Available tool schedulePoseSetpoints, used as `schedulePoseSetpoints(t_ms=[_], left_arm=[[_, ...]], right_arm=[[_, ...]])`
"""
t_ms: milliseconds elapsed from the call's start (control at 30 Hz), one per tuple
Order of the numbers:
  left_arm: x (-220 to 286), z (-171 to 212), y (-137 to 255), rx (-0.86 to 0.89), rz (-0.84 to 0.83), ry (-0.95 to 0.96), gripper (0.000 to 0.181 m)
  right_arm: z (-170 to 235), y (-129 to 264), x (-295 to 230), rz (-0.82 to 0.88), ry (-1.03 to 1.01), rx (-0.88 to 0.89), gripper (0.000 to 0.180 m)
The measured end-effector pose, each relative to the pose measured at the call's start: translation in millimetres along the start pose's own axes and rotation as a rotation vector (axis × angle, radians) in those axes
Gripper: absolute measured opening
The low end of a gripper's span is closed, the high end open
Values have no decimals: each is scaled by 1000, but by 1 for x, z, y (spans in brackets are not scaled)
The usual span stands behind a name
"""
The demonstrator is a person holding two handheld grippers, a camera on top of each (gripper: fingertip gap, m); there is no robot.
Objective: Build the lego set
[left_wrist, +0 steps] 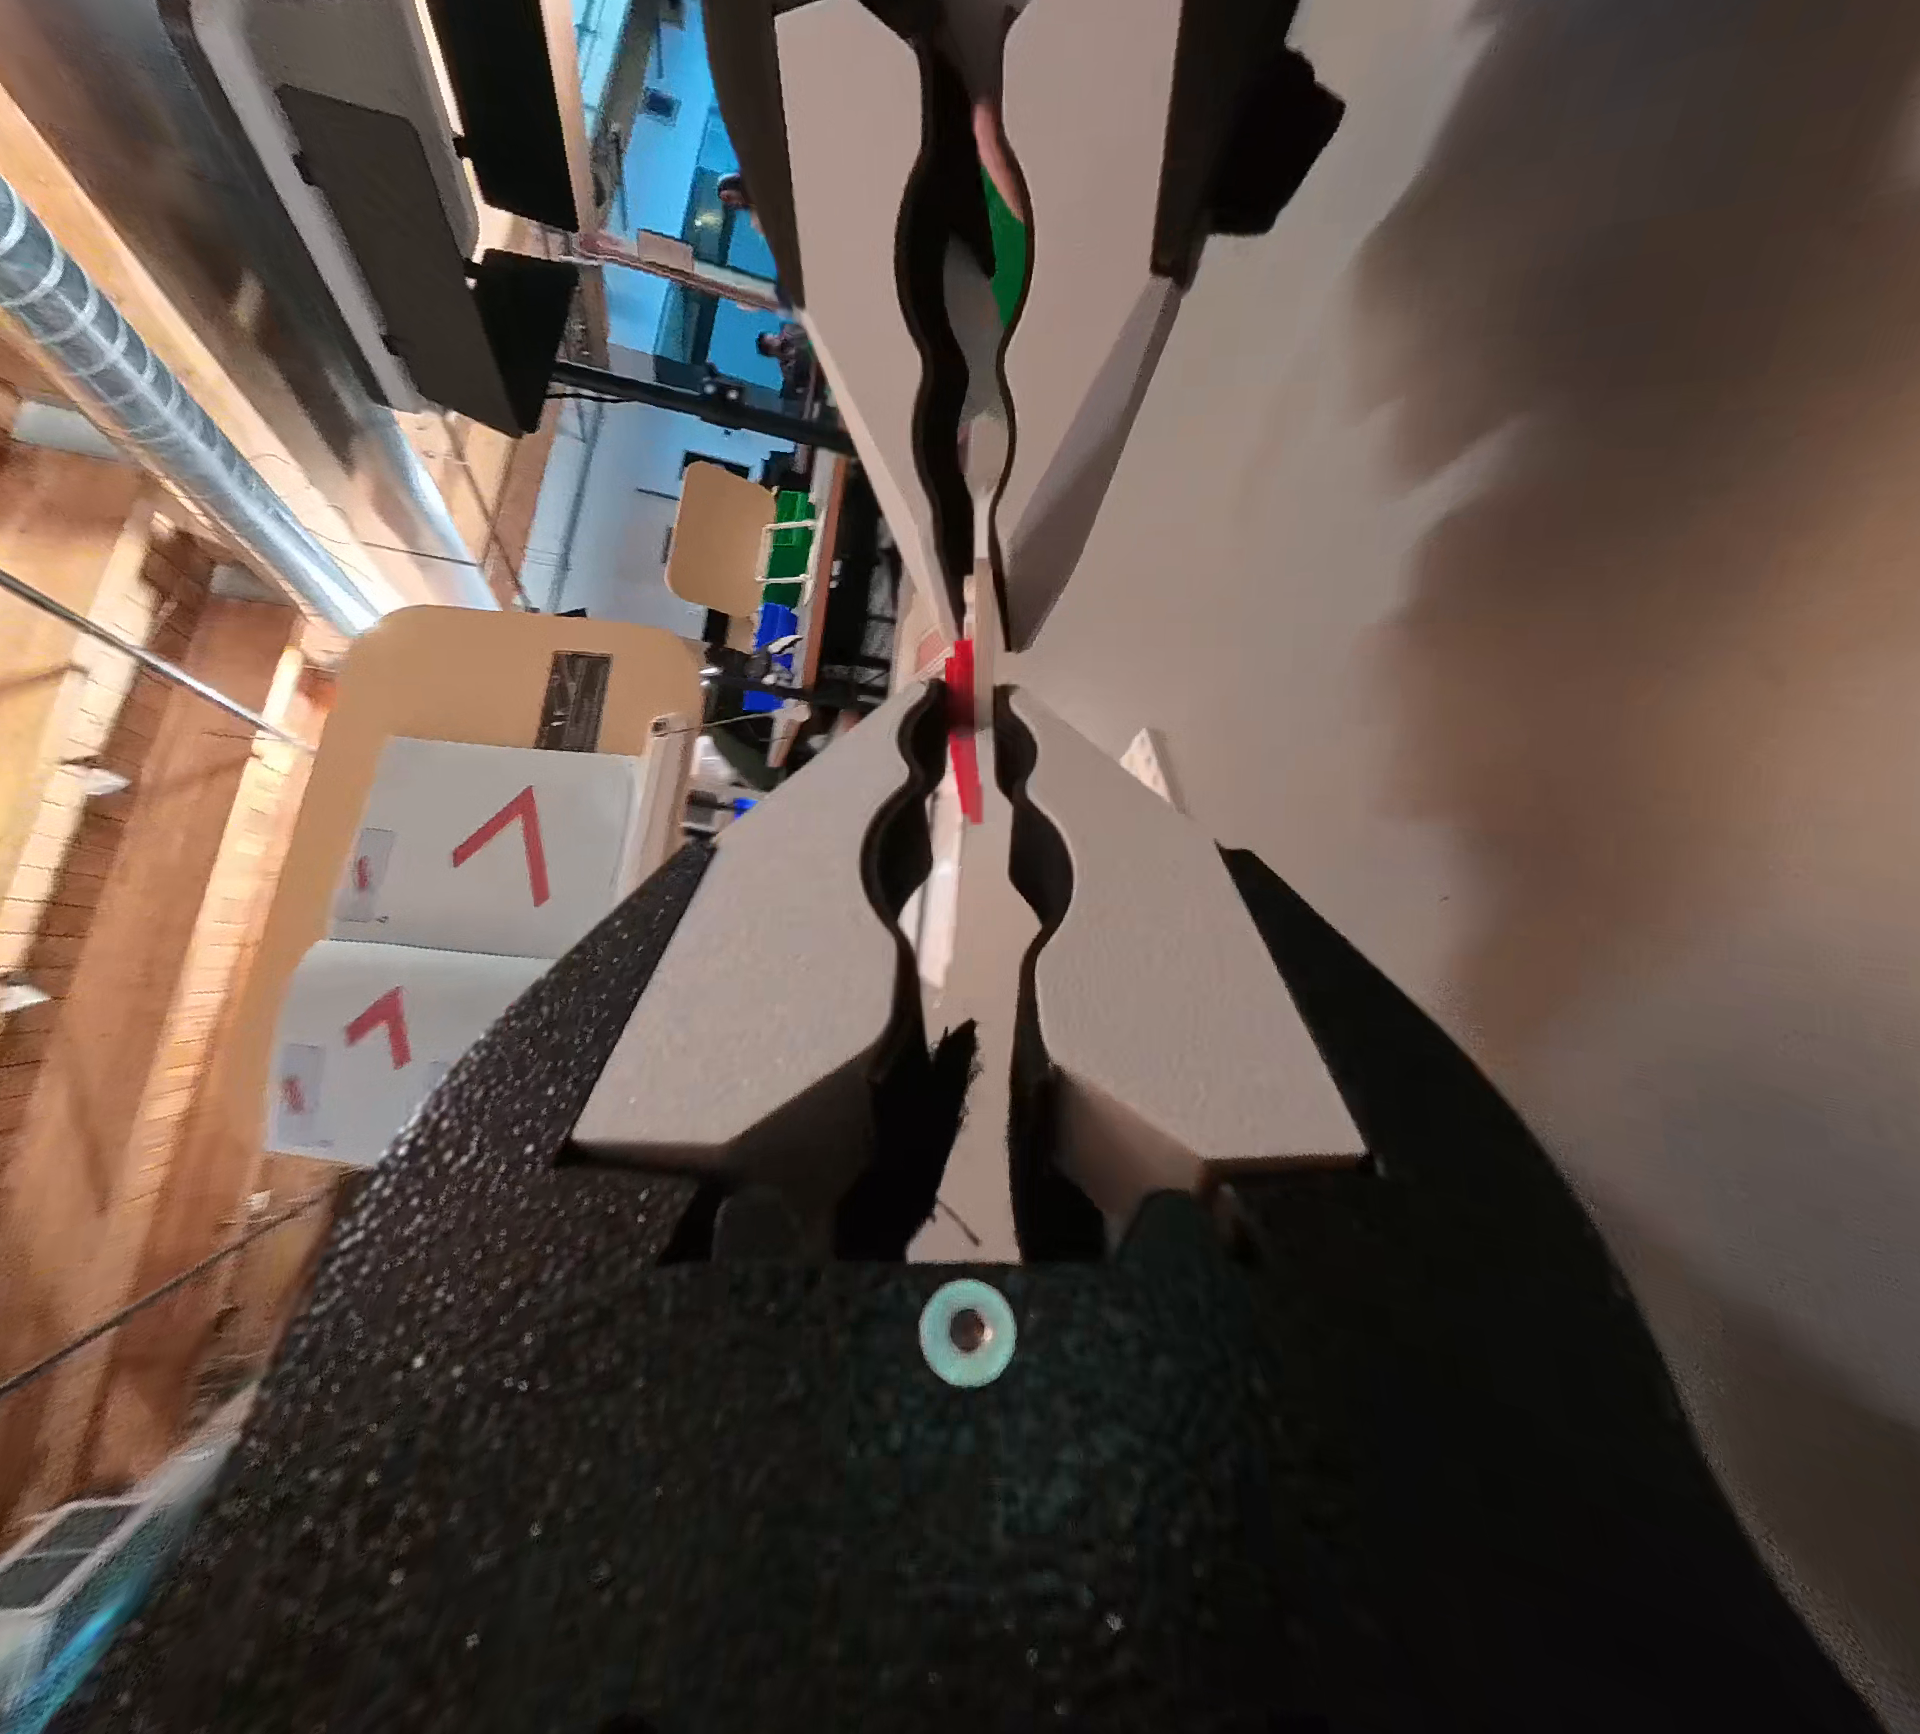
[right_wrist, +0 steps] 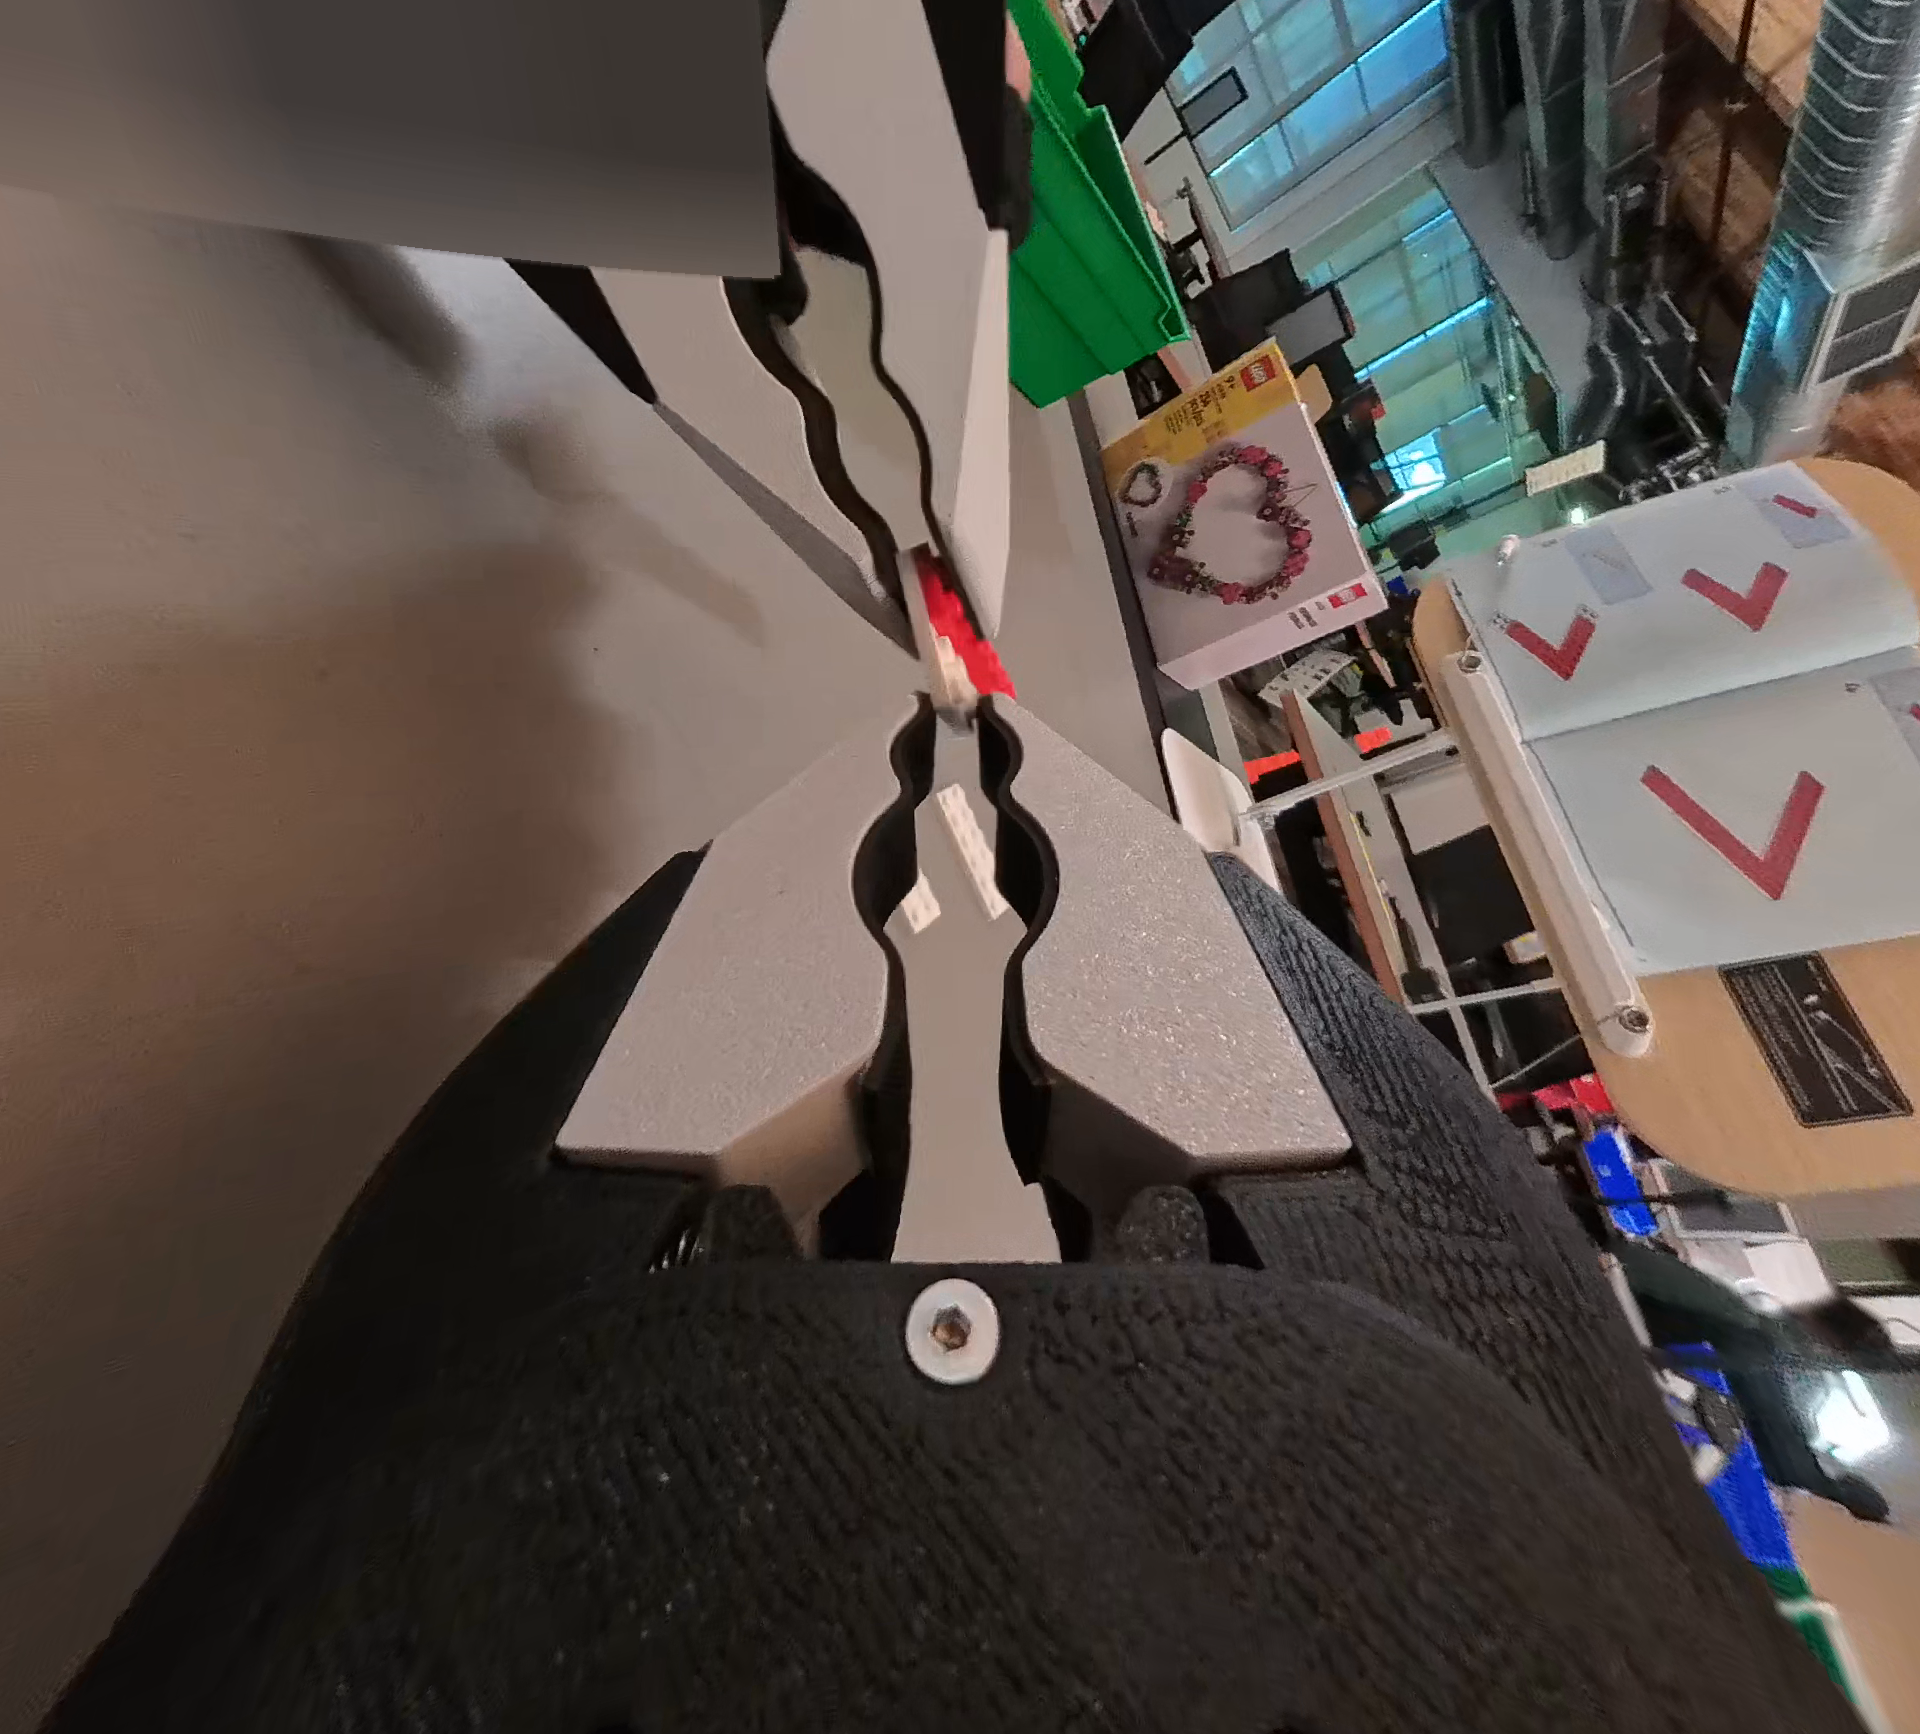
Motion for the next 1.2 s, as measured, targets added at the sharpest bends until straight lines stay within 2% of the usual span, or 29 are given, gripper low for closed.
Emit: schedulePoseSetpoints(t_ms=[100,300,400,600,767,933,1200], left_arm=[[-4,12,5,-52,-64,-100,5],[-28,70,36,-229,-235,-134,6],[-48,101,44,-335,-358,-94,6],[-77,137,63,-420,-543,53,6],[-82,143,67,-421,-582,78,6],[-82,142,65,-407,-595,133,6],[-89,147,71,-422,-632,178,6]], right_arm=[[7,1,2,-11,-73,24,23],[34,-7,8,-127,-313,73,28],[44,-35,15,-272,-397,59,32],[39,-109,56,-499,-360,20,31],[35,-171,89,-669,-336,23,34],[36,-222,105,-828,-270,-50,39],[40,-253,109,-1020,-243,-90,34]])
Point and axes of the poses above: each gripper's, where its closed fingertips meet, y back along the fingers, z out of its underside, x = y × z across the jaws, the point moved 5 cm from there along y, back along the fingers, and after that the axes turned 13 degrees about -z, right-handed, at the moved point
